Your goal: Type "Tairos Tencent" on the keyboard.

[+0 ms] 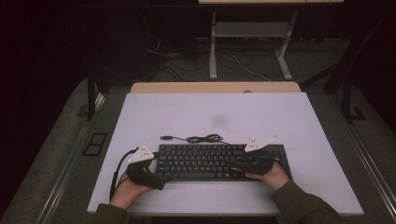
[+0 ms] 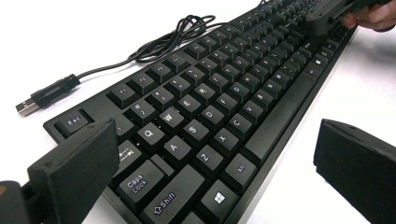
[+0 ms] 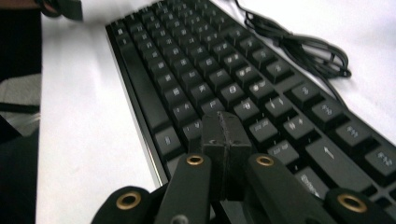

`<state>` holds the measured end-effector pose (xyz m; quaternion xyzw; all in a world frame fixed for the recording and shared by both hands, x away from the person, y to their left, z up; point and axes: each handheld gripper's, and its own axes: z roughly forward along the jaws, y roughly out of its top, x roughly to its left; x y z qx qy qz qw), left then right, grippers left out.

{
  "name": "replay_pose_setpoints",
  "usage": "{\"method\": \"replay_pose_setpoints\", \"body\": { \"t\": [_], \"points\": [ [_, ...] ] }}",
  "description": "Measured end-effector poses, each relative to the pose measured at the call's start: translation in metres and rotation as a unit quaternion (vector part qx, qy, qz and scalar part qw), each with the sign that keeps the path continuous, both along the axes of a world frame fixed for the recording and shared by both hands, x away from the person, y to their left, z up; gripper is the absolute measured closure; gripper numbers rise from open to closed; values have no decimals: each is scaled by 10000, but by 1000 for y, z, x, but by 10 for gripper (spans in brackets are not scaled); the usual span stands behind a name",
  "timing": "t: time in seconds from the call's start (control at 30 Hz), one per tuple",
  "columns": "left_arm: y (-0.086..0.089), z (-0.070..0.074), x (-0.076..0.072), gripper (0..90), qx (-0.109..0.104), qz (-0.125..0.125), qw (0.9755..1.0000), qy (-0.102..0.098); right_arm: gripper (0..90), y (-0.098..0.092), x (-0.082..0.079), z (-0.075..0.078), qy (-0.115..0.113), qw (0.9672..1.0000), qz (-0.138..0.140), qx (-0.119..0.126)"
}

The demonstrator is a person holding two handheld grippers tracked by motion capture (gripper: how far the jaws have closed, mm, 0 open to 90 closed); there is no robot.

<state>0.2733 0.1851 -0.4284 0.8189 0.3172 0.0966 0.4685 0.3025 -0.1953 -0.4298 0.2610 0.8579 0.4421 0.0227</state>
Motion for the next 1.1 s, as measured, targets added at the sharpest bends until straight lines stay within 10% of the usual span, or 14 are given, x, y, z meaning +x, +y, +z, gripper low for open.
{"method": "replay_pose_setpoints", "body": {
  "t": [0.53,1.1],
  "points": [
    [-1,2,1,0,-26,54,10000,7,894,-2,0,-8,79,9988,41,-483],
    [-4,5,8,0,-65,175,9998,8,895,-2,0,-9,112,9988,41,-466]
  ]
}}
